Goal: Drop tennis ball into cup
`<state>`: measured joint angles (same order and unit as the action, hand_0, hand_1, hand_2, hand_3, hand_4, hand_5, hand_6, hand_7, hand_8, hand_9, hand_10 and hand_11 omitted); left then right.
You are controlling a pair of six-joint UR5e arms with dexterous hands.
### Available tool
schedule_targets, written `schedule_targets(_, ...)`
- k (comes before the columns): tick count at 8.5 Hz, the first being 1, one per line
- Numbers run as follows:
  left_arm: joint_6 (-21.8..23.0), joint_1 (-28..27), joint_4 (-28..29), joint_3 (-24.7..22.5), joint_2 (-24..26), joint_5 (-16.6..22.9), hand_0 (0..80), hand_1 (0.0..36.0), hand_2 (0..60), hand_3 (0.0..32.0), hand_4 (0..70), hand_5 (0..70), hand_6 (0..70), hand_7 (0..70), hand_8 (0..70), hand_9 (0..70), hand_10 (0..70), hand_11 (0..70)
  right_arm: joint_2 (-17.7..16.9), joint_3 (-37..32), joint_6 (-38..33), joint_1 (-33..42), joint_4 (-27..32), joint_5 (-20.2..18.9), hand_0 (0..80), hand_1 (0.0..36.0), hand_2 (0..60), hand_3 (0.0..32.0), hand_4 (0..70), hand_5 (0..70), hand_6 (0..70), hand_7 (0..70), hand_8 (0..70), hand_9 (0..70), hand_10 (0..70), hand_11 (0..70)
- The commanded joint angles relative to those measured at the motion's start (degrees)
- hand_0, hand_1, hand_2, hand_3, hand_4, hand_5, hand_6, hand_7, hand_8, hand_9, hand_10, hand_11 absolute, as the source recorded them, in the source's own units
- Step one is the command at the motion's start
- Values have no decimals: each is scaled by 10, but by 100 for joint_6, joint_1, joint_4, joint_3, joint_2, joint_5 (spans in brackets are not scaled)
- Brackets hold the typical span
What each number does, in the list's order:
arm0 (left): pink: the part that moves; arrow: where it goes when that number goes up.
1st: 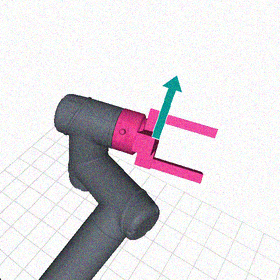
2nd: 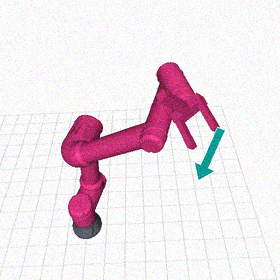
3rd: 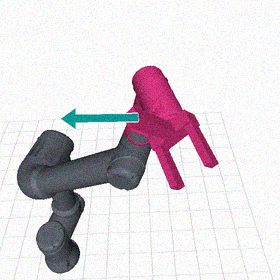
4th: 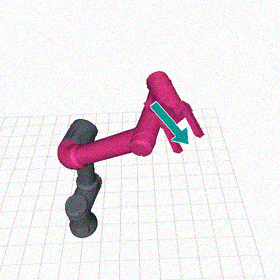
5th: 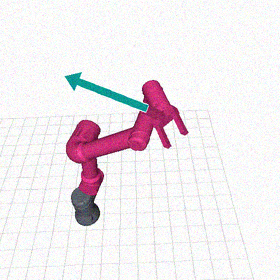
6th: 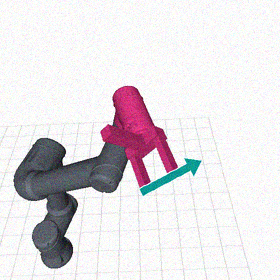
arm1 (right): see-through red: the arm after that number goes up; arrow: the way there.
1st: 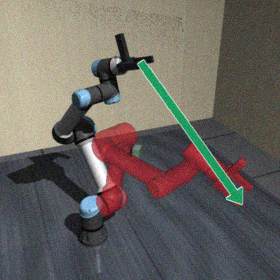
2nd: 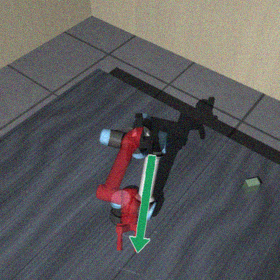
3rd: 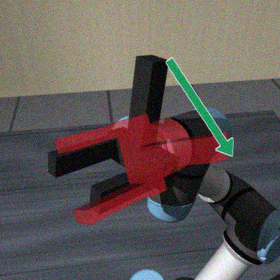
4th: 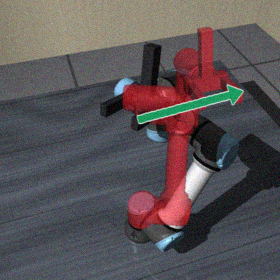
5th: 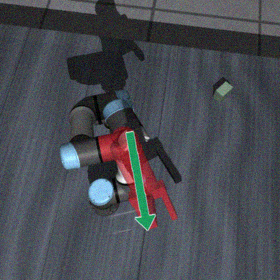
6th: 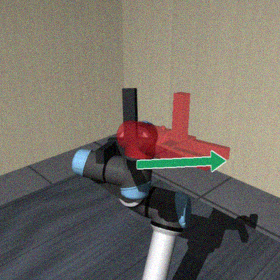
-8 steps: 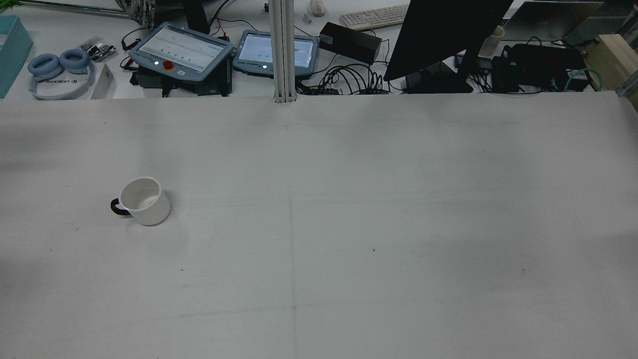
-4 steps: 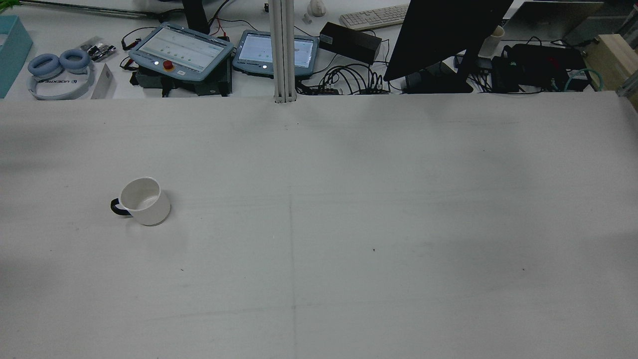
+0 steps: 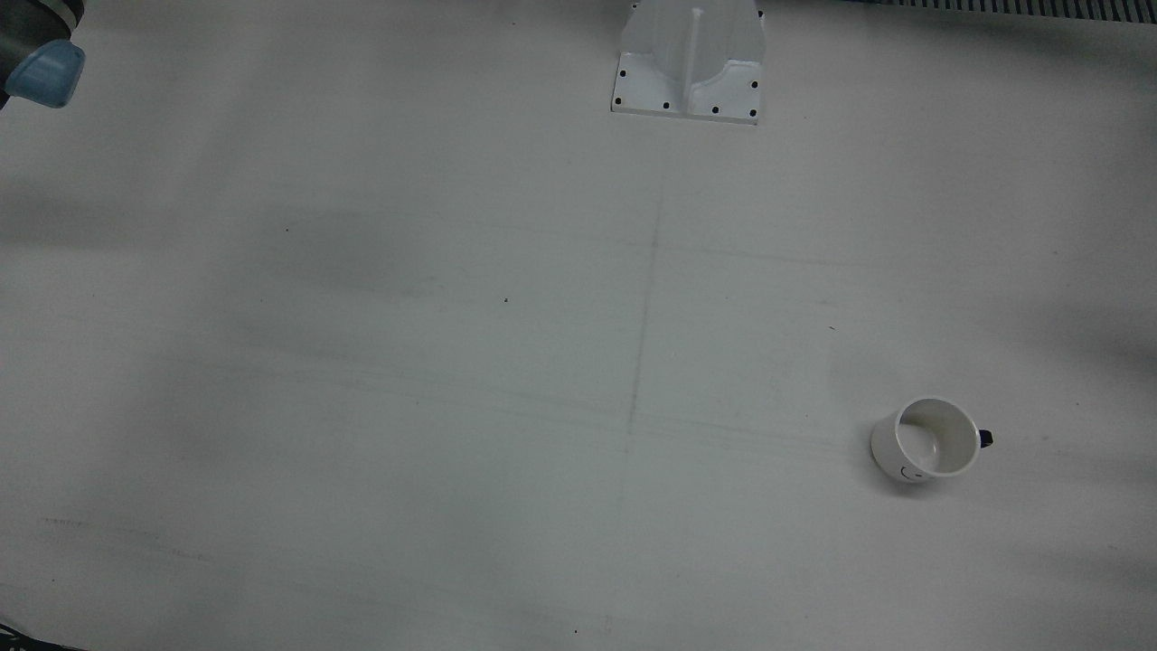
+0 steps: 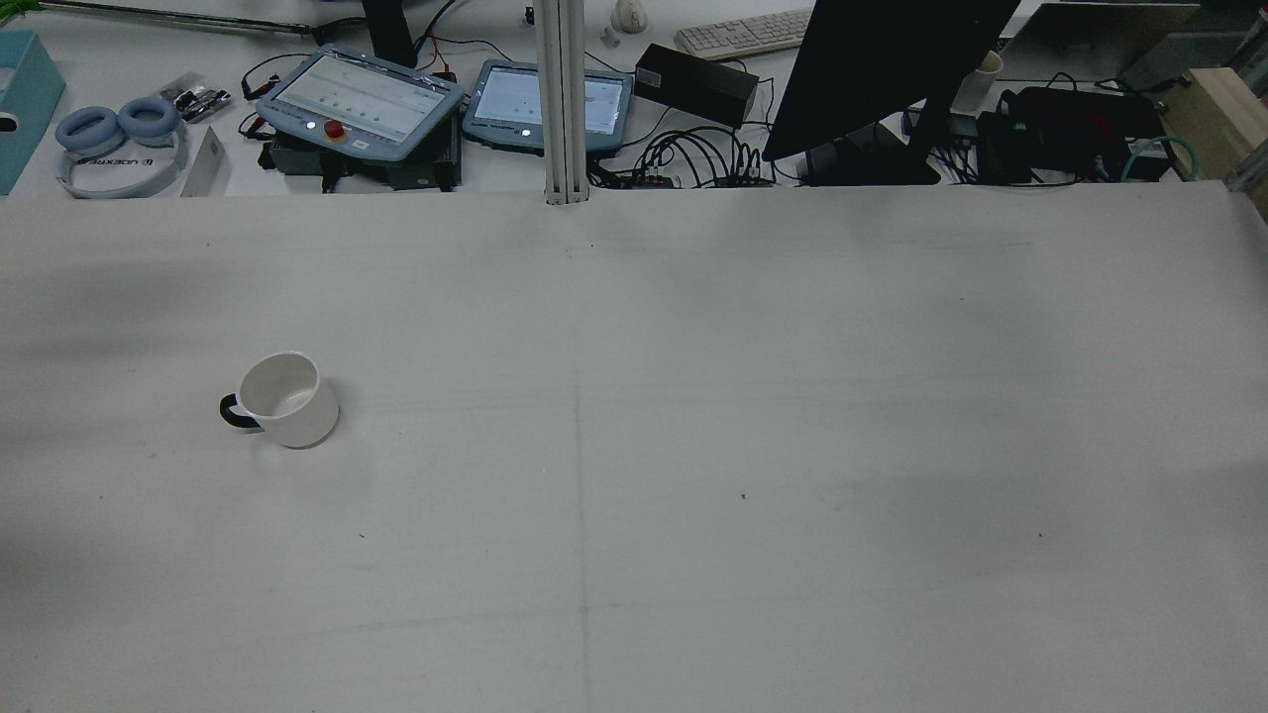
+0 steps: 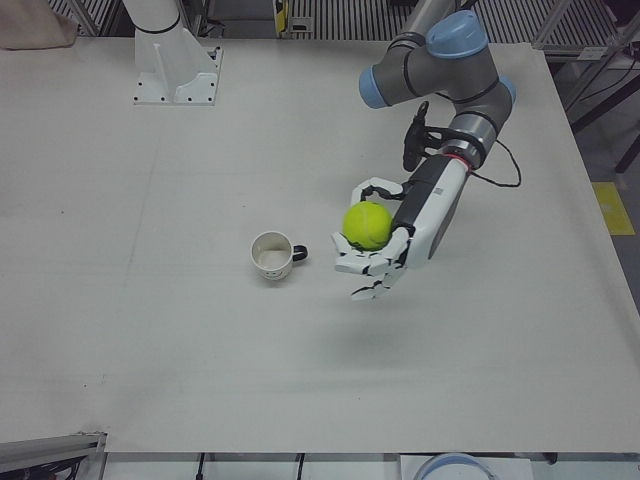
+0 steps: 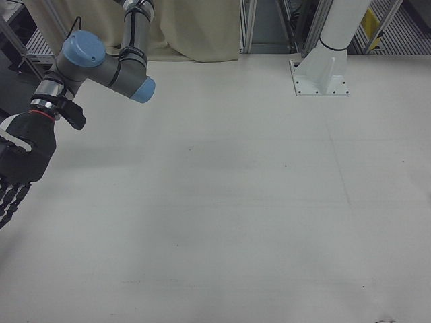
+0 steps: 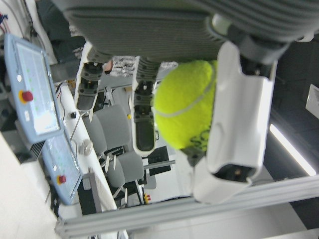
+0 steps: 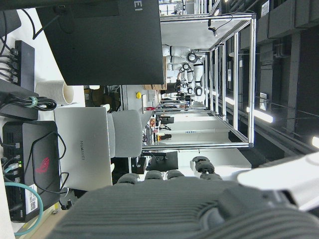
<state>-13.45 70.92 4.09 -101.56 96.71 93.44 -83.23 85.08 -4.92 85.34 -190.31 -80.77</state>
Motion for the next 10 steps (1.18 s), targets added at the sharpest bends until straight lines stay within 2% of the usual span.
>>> schedule_targets(1, -622, -1156, 12, -171, 6, -10, 800, 360, 600, 320, 12, 339, 700, 608, 477, 400, 127, 222, 0, 0, 0, 0, -6, 0, 0, 0, 0, 0, 0, 0, 0, 0, 0, 0, 0, 0)
schedule_targets(2, -833, -1368, 82, -162, 32, -63, 800, 360, 600, 320, 5, 333, 700, 614, 475, 403, 127, 222, 0, 0, 0, 0, 3, 0, 0, 0, 0, 0, 0, 0, 0, 0, 0, 0, 0, 0)
schedule_targets(4, -914, -1799, 126, -110, 67, -518, 800, 360, 600, 320, 0, 341, 700, 596, 480, 402, 130, 226, 0, 0, 0, 0, 3, 0, 0, 0, 0, 0, 0, 0, 0, 0, 0, 0, 0, 0)
schedule_targets(5, -914, -1818, 127, -127, 76, -572, 800, 360, 600, 320, 0, 326, 700, 612, 472, 406, 132, 229, 0, 0, 0, 0, 3, 0, 0, 0, 0, 0, 0, 0, 0, 0, 0, 0, 0, 0)
schedule_targets(7, -897, -1827, 162, -83, 59, -564, 800, 360, 600, 320, 11, 332, 700, 598, 473, 398, 129, 224, 0, 0, 0, 0, 3, 0, 0, 0, 0, 0, 0, 0, 0, 0, 0, 0, 0, 0)
schedule_targets(8, -897, -1827, 205, -74, 32, -564, 800, 360, 515, 320, 0, 289, 586, 479, 390, 291, 118, 210, 0, 0, 0, 0, -6, 0, 0, 0, 0, 0, 0, 0, 0, 0, 0, 0, 0, 0)
schedule_targets(9, -897, -1819, 215, -83, 23, -564, 800, 360, 418, 320, 0, 232, 410, 264, 275, 143, 111, 196, 0, 0, 0, 0, 3, 0, 0, 0, 0, 0, 0, 0, 0, 0, 0, 0, 0, 0)
schedule_targets(10, -897, -1818, 232, -83, 6, -573, 683, 341, 380, 320, 0, 225, 460, 157, 251, 83, 108, 186, 0, 0, 0, 0, 3, 0, 0, 0, 0, 0, 0, 0, 0, 0, 0, 0, 0, 0)
